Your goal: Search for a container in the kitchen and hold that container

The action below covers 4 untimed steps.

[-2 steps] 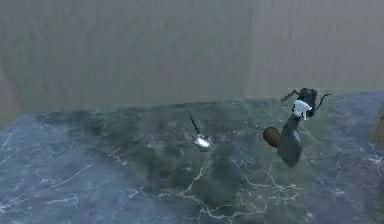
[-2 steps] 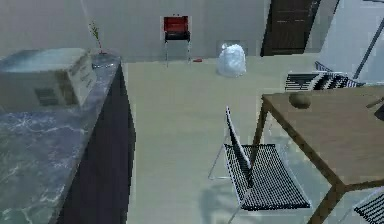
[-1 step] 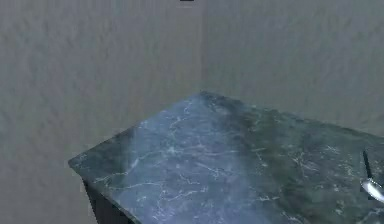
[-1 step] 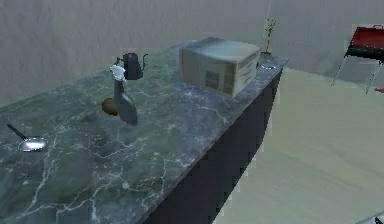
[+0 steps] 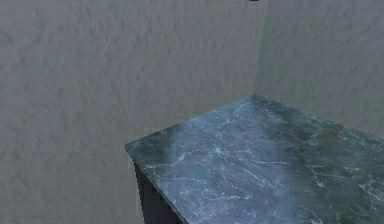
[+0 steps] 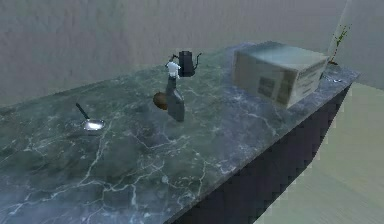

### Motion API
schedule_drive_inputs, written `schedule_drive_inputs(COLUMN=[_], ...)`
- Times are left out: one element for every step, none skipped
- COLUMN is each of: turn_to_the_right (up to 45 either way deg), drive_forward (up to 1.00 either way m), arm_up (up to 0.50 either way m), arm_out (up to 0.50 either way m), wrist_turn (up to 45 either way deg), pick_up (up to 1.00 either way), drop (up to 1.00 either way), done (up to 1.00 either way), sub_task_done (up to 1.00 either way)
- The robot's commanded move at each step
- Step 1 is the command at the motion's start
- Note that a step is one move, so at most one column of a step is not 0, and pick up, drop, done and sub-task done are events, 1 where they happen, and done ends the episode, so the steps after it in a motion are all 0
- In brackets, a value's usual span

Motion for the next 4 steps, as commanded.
schedule_drive_inputs(turn_to_the_right=[0.0, 0.0, 0.0, 0.0], drive_forward=[0.00, 0.00, 0.00, 0.00], arm_up=[0.50, 0.38, 0.00, 0.00], arm_out=[0.00, 0.00, 0.34, 0.00], wrist_turn=[0.0, 0.0, 0.0, 45.0], pick_up=[0.00, 0.00, 0.00, 0.00], drop=[0.00, 0.00, 0.00, 0.00], done=[0.00, 0.00, 0.00, 0.00], sub_task_done=[0.00, 0.00, 0.00, 0.00])
